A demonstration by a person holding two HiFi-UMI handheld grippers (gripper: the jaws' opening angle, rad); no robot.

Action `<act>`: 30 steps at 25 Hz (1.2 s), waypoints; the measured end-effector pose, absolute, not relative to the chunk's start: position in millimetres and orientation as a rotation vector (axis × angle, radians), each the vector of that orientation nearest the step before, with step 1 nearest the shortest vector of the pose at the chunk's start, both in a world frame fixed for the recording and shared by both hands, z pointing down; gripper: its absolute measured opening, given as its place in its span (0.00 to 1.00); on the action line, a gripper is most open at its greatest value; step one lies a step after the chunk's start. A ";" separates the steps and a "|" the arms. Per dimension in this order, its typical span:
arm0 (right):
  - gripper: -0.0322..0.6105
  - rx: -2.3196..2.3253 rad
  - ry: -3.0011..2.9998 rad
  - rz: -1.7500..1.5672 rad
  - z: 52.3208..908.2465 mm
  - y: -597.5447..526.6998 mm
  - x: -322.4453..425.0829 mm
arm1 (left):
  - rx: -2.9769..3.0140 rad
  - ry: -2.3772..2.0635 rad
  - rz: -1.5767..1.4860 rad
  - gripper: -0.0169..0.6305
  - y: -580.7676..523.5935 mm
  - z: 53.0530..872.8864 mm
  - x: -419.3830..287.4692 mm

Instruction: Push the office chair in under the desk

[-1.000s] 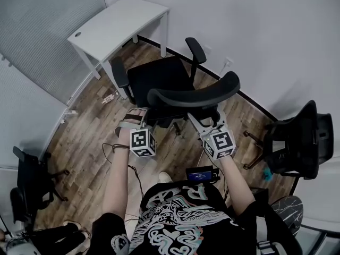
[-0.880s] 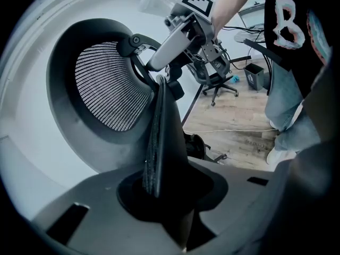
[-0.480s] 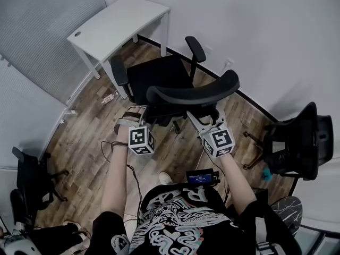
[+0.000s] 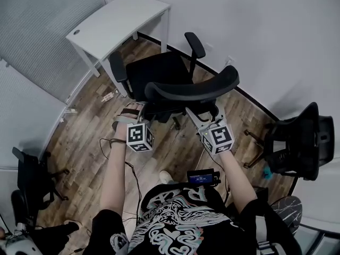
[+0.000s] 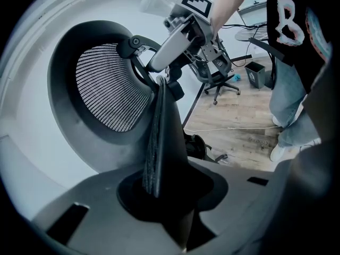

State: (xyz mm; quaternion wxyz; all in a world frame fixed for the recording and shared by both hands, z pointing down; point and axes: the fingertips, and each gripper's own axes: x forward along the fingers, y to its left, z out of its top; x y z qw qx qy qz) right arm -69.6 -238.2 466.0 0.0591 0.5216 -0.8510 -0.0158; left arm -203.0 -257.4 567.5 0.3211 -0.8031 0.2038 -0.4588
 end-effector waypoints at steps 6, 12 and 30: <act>0.56 1.576 -2.580 -0.053 466.3 -251.7 -73.2 | -2.113 0.535 -1.203 0.21 -269.5 568.5 -205.8; 0.56 1.570 -2.583 -0.049 465.5 -261.5 -67.5 | -2.112 0.534 -1.180 0.21 -275.0 565.7 -200.0; 0.56 1.511 -2.615 -0.062 465.6 -282.8 -49.5 | -2.133 0.597 -1.218 0.21 -288.2 566.6 -182.0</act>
